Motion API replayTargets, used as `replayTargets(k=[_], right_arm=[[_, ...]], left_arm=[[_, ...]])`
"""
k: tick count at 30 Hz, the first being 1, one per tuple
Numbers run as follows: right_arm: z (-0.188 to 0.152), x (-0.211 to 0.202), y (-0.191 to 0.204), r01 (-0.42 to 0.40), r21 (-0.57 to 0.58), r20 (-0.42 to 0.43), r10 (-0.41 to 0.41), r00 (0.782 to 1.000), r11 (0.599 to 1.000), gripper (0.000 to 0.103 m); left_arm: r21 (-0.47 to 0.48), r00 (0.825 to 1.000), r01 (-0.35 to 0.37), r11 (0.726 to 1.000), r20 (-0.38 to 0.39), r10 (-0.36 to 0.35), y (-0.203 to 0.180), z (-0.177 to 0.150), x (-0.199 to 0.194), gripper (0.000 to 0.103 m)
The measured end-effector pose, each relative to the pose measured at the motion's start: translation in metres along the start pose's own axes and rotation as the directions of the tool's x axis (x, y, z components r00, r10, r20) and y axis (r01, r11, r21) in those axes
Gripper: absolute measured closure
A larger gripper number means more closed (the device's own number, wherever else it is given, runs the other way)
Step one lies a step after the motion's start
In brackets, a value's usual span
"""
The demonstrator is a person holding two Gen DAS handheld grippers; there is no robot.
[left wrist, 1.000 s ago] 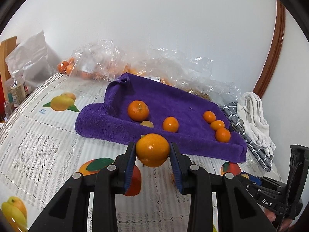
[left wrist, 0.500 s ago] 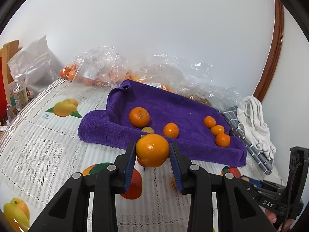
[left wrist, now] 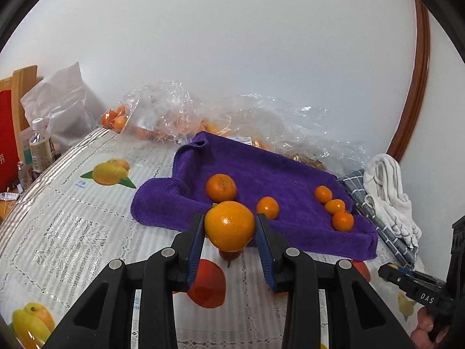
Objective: Organize fruits
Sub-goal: 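Carry the held citrus and orange up over the purple towel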
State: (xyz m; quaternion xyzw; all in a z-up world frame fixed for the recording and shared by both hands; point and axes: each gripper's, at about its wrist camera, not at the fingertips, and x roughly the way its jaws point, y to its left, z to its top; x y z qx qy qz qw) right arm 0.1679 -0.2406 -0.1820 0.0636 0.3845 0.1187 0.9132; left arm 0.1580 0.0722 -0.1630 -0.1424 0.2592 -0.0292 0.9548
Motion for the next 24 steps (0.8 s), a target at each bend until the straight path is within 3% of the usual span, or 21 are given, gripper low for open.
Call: replayTargets(k=[4,8,13,24], right_arm=[[0.013,-0.012,0.007,-0.001,-0.016,0.018,0.001,1.000,1.000,0.074],[0.033,-0.023,0.018,0.012,-0.061,0.047,-0.009,0.999,0.998,0.074],[0.057,-0.031,0.033,0.027,-0.106,0.091,-0.018,0.996,0.994,0.074],[0.114,-0.005,0.040,0.027,-0.099,0.122,-0.015,0.992,0.995,0.074]], left_arm=[[0.028,0.999,-0.052,0.998,0.013,0.052,0.000,0.004,-0.007,0.070],[-0.038,0.999,-0.024,0.999,-0.027,0.023,0.010,0.018,-0.009,0.070],[-0.053,1.000,-0.016,0.998,-0.019,0.015,0.014,0.047,-0.013,0.070],[-0.023,0.994,-0.084,0.996,-0.070,0.082,0.033,0.110,0.005,0.070]])
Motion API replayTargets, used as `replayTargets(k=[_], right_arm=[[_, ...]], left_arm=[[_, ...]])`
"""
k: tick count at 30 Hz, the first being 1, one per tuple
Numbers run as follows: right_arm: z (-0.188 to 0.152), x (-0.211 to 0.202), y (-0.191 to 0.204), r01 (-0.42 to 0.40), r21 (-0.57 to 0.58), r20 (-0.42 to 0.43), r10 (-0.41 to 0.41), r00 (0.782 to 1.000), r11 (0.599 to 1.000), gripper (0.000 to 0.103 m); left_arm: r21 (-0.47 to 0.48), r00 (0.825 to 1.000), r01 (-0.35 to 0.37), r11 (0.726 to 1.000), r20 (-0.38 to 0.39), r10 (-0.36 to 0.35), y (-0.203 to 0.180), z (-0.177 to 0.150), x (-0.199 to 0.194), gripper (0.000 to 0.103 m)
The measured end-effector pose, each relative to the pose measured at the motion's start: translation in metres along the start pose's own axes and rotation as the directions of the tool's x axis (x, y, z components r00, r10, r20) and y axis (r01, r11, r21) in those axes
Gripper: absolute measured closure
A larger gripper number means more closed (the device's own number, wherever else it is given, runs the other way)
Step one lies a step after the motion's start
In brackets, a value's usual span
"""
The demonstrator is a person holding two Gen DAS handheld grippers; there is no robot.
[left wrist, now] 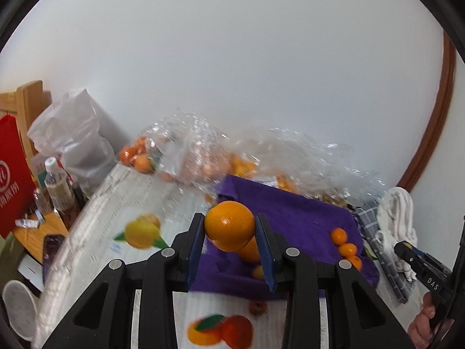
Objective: Organize fruits
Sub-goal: 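Carry the held citrus and orange up over the purple towel, then lower both fruits onto the purple towel and open both grippers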
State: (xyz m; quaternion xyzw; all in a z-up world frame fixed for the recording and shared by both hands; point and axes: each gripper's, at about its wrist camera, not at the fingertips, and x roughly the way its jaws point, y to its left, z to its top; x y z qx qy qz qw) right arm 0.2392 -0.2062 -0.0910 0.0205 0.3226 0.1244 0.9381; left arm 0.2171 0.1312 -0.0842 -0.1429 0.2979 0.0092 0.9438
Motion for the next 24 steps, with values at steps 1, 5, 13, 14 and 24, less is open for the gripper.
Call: replayTargets(k=[1,5,13,14,24], right_arm=[[0.003,0.006,-0.001,0.000,0.003,-0.004,0.000,1.000,1.000,0.074],[0.011,0.035,-0.002,-0.010,0.015,-0.039,0.010,0.999,1.000,0.074],[-0.009,0.104,0.012,-0.002,-0.025,-0.160,-0.002,0.987,1.000,0.074],[-0.014,0.113,0.015,-0.002,-0.038,-0.181,-0.005,0.983,0.999,0.074],[-0.028,0.134,0.019,0.022,-0.071,-0.220,-0.037,0.975,0.997,0.074]], left_arm=[[0.002,1.000,-0.003,1.000,-0.006,0.003,0.002,0.004,0.003,0.070],[0.016,1.000,-0.010,1.000,-0.028,0.010,0.001,0.018,0.022,0.070],[0.031,0.992,0.010,0.999,-0.130,-0.006,-0.024,0.020,0.081,0.070],[0.034,0.989,0.013,0.999,-0.147,-0.008,-0.028,0.019,0.089,0.070],[0.110,0.971,0.018,0.994,-0.240,0.009,-0.047,0.007,0.142,0.070]])
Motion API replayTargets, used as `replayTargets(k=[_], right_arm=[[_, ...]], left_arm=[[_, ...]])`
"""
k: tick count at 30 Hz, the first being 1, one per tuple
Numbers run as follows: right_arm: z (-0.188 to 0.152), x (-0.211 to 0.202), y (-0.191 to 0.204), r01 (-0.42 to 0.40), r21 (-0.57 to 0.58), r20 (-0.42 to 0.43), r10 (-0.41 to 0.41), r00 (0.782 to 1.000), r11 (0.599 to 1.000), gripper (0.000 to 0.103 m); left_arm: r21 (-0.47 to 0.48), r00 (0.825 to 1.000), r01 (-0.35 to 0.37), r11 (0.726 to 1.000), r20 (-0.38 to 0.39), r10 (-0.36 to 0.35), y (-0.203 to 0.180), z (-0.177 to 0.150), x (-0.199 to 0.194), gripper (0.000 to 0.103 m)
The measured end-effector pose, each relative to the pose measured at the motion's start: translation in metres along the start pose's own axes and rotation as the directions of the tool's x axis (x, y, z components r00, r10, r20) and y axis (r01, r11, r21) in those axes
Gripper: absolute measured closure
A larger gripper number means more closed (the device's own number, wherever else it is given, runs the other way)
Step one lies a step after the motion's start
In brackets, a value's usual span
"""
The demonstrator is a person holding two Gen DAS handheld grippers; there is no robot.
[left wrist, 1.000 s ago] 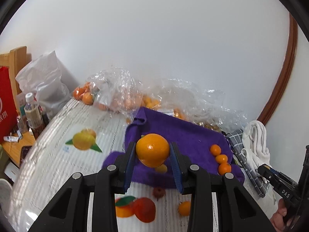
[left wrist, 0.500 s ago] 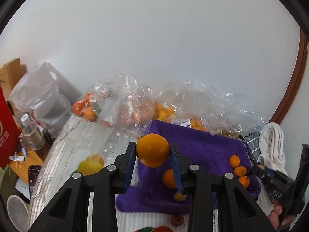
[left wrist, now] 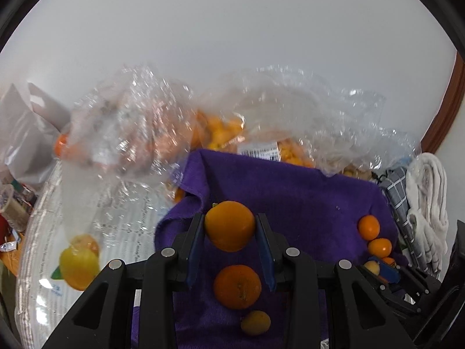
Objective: Organize fruits
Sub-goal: 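Lower both fruits onto the purple towel and open both grippers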
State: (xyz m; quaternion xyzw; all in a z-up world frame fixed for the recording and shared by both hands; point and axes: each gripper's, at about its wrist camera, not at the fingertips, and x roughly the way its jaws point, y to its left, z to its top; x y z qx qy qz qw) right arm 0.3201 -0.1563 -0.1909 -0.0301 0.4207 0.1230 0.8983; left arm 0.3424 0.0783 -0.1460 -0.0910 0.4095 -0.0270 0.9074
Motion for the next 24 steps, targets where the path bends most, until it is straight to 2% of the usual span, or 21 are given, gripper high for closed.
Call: replayTargets(k=[6,11,17,19,21,24], right_arm=[[-0.002,0.009,0.000,0.032,-0.017,-0.032,-0.033,0.999,0.999,0.074],[-0.001,0.010,0.002,0.039,-0.017,-0.039,-0.040,0.998,0.999,0.074],[-0.001,0.011,0.003,0.041,-0.019,-0.044,-0.042,0.998,0.999,0.074],[0.000,0.008,0.001,0.018,-0.003,-0.043,-0.018,0.999,1.000,0.069],[0.002,0.003,-0.001,-0.012,0.013,-0.032,0.012,0.999,1.000,0.055],[0.004,-0.006,-0.002,0.012,0.015,0.000,-0.012,1.000,1.000,0.045]], left_arm=[[0.030,0.999,-0.032,0.999,-0.042,0.033,-0.001,-0.004,0.015,0.070],[0.030,0.997,-0.045,0.999,-0.066,0.046,0.001,-0.006,0.025,0.070],[0.074,0.993,-0.067,0.995,-0.092,0.074,-0.004,-0.010,0.033,0.070],[0.086,0.992,-0.072,0.994,-0.098,0.081,-0.006,-0.010,0.036,0.070],[0.097,0.991,-0.071,0.993,-0.105,0.081,-0.007,-0.011,0.037,0.070],[0.101,0.990,-0.070,0.992,-0.115,0.081,-0.007,-0.013,0.041,0.070]])
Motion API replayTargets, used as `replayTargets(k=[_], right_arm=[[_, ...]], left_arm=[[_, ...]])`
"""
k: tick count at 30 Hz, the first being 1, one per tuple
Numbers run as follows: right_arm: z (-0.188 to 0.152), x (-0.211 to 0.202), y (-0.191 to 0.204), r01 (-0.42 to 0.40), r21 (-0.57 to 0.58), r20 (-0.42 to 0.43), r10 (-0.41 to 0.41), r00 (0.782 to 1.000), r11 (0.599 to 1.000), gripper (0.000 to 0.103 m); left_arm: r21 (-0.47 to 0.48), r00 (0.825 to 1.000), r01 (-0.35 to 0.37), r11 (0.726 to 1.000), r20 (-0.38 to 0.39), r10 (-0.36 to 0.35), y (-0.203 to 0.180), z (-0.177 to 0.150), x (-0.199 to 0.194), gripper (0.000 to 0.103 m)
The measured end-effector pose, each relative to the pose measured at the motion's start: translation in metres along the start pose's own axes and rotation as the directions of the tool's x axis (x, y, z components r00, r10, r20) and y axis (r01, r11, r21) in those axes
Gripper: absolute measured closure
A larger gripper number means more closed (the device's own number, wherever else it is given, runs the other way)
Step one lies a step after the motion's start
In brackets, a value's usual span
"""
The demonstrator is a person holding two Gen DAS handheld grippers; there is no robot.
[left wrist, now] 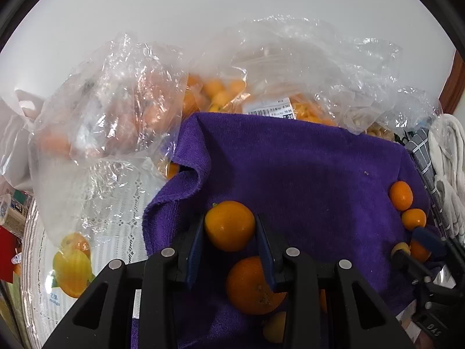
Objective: Organize fruits
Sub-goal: 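Lower both fruits onto the purple towel and open both grippers, then move the right gripper to the pile and grasp an orange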
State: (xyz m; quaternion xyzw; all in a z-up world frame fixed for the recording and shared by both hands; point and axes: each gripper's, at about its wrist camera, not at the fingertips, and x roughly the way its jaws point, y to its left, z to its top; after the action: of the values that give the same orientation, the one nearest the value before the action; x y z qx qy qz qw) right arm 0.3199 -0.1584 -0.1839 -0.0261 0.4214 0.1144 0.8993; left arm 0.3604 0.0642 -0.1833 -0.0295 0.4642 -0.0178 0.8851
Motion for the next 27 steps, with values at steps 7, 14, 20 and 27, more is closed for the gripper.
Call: replayTargets(k=[7,14,20,27], right_arm=[[-0.001,-0.021,-0.005,0.012,0.009,0.019,-0.012,1.000,1.000,0.044],[-0.007,-0.050,-0.009,0.130,0.006,0.049,-0.130,0.990,0.991,0.044],[-0.023,-0.067,-0.010,0.103,0.018,0.000,-0.103,0.995,0.995,0.043],[-0.059,-0.075,0.009,0.039,0.012,-0.020,-0.039,0.999,0.999,0.043]], left_arm=[[0.017,1.000,-0.002,1.000,-0.001,0.002,-0.006,0.001,0.002,0.068],[0.027,0.999,-0.002,1.000,0.052,0.001,-0.012,0.010,-0.033,0.048],[-0.002,0.991,0.018,1.000,0.131,-0.017,0.003,-0.006,-0.089,0.040],[-0.017,0.993,-0.036,0.999,0.112,0.037,0.037,-0.060,-0.113,0.040]])
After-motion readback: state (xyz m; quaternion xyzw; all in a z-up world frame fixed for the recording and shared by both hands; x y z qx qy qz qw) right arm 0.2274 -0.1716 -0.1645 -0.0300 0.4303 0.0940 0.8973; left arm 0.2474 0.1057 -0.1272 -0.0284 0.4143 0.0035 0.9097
